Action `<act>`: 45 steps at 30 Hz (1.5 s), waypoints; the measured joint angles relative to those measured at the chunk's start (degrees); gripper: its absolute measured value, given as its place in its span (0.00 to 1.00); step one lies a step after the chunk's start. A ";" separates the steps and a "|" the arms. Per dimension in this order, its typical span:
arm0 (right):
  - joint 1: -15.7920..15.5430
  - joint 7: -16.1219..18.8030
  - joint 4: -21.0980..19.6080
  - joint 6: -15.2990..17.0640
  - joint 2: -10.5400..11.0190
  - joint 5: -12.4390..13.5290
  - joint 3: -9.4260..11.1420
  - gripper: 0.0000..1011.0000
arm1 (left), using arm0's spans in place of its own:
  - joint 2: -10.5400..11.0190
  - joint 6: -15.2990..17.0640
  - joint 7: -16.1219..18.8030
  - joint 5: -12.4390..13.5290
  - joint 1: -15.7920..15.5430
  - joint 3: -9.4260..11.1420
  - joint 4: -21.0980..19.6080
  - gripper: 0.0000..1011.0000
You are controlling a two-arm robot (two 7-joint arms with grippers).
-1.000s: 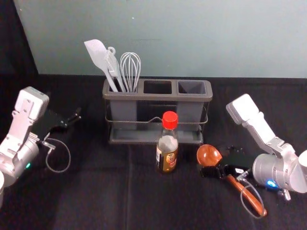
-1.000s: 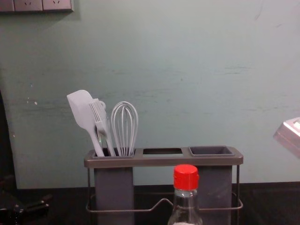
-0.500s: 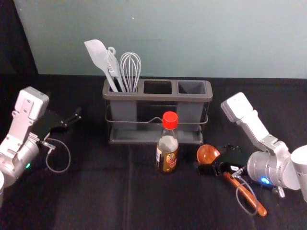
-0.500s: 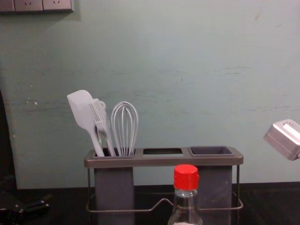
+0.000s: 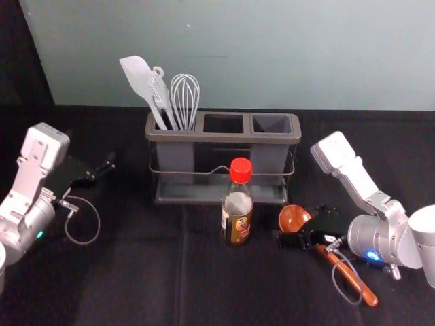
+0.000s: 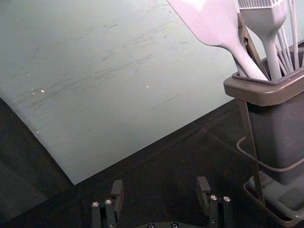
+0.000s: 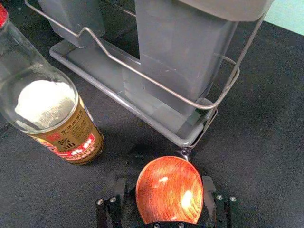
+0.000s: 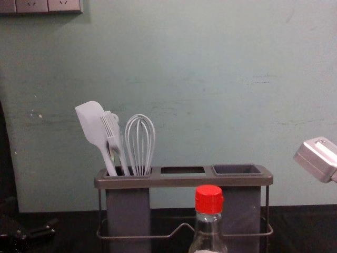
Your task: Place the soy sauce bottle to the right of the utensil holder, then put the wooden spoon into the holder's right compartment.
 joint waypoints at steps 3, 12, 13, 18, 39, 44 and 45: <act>0.01 0.03 0.12 0.18 -0.22 -0.37 0.08 0.95 | 0.00 0.00 0.00 0.00 0.00 0.00 0.00 0.99; -0.23 0.00 0.07 1.14 -1.09 -1.49 0.96 0.83 | 0.00 0.00 0.00 0.00 0.00 0.00 0.00 0.99; -0.30 0.01 -0.06 1.21 -1.10 -1.58 1.06 0.83 | 0.00 0.00 0.00 0.00 0.00 0.00 0.00 0.99; -1.13 0.63 -2.49 1.97 -0.37 -1.92 2.00 0.83 | 0.00 0.00 0.00 0.00 0.00 0.00 0.00 0.99; -14.27 0.17 -15.58 -19.09 3.65 -2.41 10.87 0.83 | 0.00 0.00 0.00 0.00 0.00 0.00 0.00 0.99; -19.57 -1.88 -16.18 -36.37 1.53 -1.58 14.89 0.83 | 0.00 0.00 0.00 0.00 -0.01 0.00 0.00 0.99; -20.14 -2.12 -16.13 -38.49 1.08 -1.44 15.36 0.83 | 0.00 0.00 0.00 0.00 0.00 0.00 0.00 0.99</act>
